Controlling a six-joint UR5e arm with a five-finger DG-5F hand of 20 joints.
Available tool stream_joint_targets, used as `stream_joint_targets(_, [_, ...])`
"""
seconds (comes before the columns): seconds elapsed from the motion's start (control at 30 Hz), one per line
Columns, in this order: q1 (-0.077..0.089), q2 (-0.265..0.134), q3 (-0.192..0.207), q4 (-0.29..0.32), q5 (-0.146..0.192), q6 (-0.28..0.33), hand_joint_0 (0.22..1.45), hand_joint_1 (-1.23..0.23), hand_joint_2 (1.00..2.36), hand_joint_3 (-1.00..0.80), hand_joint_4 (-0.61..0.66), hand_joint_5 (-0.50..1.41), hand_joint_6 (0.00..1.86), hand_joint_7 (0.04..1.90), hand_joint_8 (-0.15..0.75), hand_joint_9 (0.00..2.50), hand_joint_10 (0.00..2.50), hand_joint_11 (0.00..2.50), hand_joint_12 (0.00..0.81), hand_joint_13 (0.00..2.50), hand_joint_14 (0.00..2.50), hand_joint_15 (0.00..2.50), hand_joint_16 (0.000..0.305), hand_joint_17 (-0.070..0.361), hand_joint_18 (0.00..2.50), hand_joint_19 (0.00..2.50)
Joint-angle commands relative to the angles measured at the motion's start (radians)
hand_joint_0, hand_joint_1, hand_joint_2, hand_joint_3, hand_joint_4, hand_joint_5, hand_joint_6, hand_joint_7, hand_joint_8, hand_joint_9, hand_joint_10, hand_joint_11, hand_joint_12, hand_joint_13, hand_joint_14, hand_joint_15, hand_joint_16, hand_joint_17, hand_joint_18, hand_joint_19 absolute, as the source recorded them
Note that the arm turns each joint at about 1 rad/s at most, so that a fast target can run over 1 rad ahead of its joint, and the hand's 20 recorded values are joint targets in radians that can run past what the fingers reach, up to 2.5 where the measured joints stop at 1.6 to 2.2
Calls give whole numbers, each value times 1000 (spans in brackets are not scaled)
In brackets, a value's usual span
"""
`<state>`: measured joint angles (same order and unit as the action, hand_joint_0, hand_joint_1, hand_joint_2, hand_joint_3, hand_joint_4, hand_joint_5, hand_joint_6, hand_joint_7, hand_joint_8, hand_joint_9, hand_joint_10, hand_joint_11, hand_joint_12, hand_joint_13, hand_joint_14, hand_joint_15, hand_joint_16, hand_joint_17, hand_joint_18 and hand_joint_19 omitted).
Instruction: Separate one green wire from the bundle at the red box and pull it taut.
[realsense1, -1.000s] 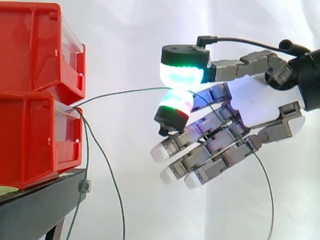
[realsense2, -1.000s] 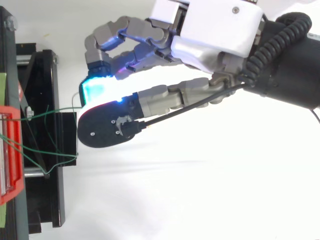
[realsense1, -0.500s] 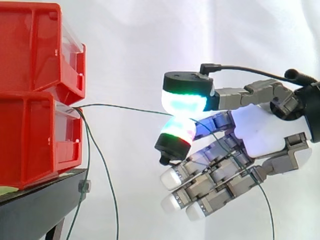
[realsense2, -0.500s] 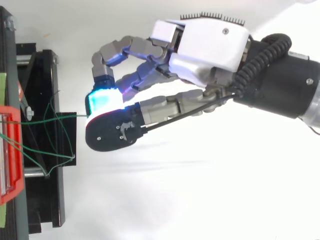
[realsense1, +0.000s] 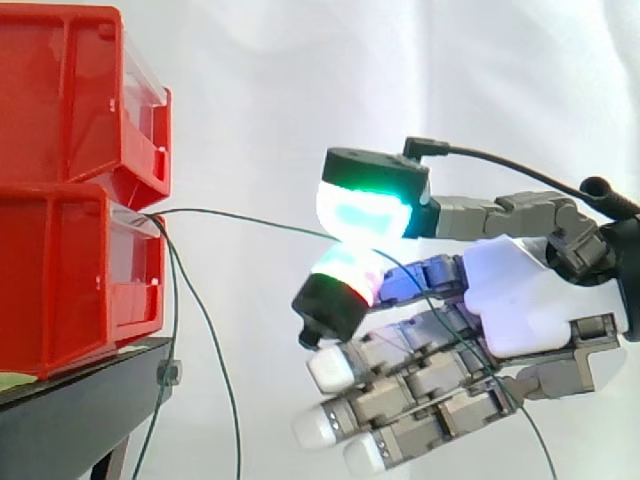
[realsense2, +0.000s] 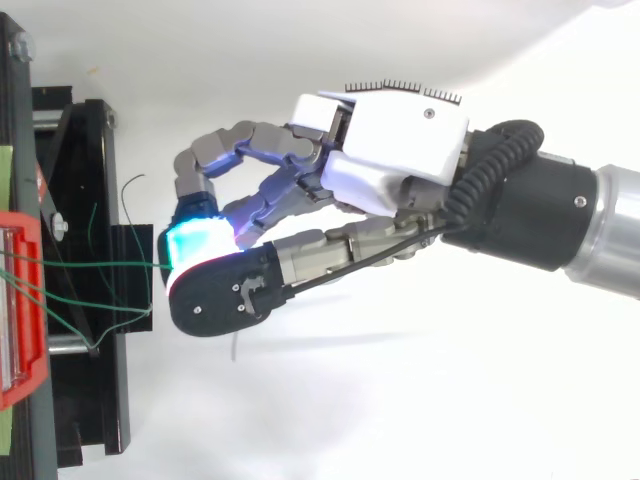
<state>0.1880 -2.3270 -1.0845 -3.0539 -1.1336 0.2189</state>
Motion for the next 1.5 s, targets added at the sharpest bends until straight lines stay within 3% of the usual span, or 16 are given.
stream_joint_targets(0.0, [2, 0, -11, 69, 0, 16, 593, -866, 1004, 28, 45, -87, 849, 1425, 304, 1004, 12, 384, 418, 654, 10, 277, 68, 153, 535, 306])
stream_joint_targets(1.07, [4, 0, -14, 70, 2, -6, 596, -867, 1003, 13, 49, -87, 849, 1418, 318, 1047, 11, 369, 409, 701, 11, 295, 67, 150, 572, 299])
stream_joint_targets(1.13, [4, 0, -14, 70, 2, -6, 596, -868, 1003, 14, 48, -87, 850, 1409, 318, 1050, 11, 357, 409, 703, 11, 284, 56, 126, 469, 245])
stream_joint_targets(1.37, [4, 0, -14, 70, 2, -6, 598, -870, 1001, 10, 50, -86, 850, 1399, 317, 1056, 11, 364, 405, 699, 11, 287, 56, 127, 466, 254])
stream_joint_targets(1.47, [4, 0, -34, 72, 2, -6, 598, -870, 1001, 7, 51, -86, 850, 1398, 316, 1054, 13, 378, 406, 698, 11, 294, 58, 129, 483, 256])
